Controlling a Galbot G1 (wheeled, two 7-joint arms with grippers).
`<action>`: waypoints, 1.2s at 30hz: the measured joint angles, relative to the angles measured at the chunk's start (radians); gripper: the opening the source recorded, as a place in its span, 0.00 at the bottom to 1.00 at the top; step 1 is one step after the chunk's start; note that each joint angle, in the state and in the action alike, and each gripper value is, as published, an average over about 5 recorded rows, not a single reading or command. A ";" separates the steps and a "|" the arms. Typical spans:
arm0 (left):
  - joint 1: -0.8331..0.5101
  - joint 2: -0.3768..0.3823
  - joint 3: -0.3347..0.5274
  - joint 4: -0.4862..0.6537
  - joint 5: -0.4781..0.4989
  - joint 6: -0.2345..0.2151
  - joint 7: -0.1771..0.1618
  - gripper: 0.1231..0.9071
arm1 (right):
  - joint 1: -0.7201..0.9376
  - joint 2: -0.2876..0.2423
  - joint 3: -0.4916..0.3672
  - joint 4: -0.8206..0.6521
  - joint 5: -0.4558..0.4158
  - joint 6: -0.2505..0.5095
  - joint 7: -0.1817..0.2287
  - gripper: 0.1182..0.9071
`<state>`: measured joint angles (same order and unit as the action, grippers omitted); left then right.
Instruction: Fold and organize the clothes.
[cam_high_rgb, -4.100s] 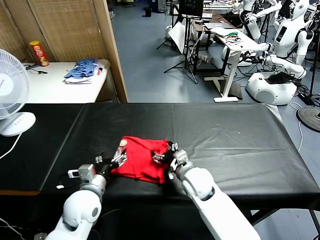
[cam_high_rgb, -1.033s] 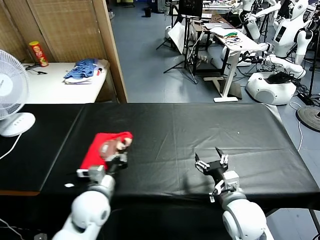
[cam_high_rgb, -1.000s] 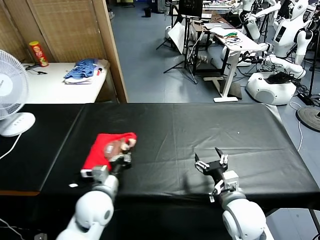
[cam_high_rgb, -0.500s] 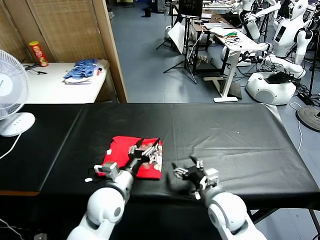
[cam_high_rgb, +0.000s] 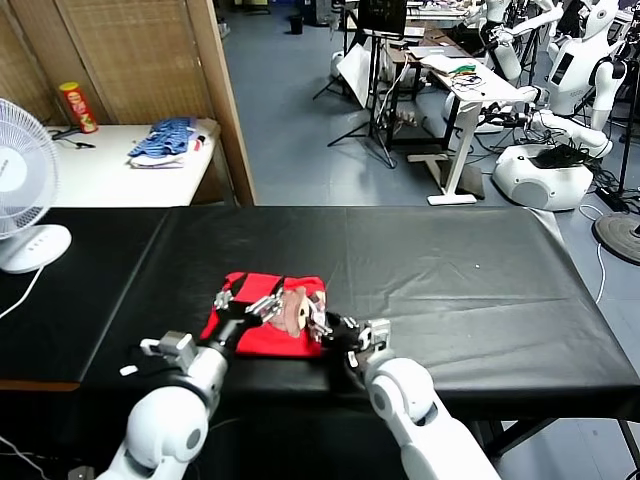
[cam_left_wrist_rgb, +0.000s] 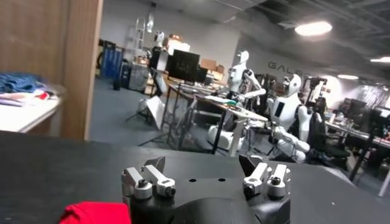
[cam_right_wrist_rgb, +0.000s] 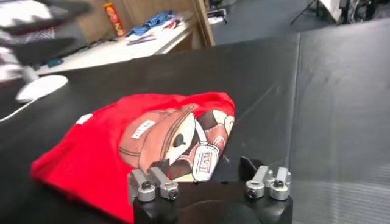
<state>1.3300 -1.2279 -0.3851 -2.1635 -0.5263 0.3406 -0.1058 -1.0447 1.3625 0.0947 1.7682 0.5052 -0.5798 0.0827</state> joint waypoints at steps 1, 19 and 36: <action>0.007 0.003 -0.006 -0.006 0.002 0.000 -0.005 0.86 | 0.001 -0.001 -0.001 -0.008 -0.016 0.014 -0.009 0.34; 0.137 0.037 -0.087 -0.016 0.126 -0.073 -0.020 0.86 | -0.163 -0.209 0.125 0.102 -0.481 0.420 -0.145 0.61; 0.388 0.050 -0.124 -0.118 0.172 -0.064 -0.071 0.86 | -0.639 -0.224 0.290 0.433 -0.370 0.447 0.131 0.86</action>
<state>1.7178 -1.1779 -0.5088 -2.2811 -0.3547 0.2768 -0.1764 -1.6835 1.1384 0.3849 2.2008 0.1355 -0.1327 0.2138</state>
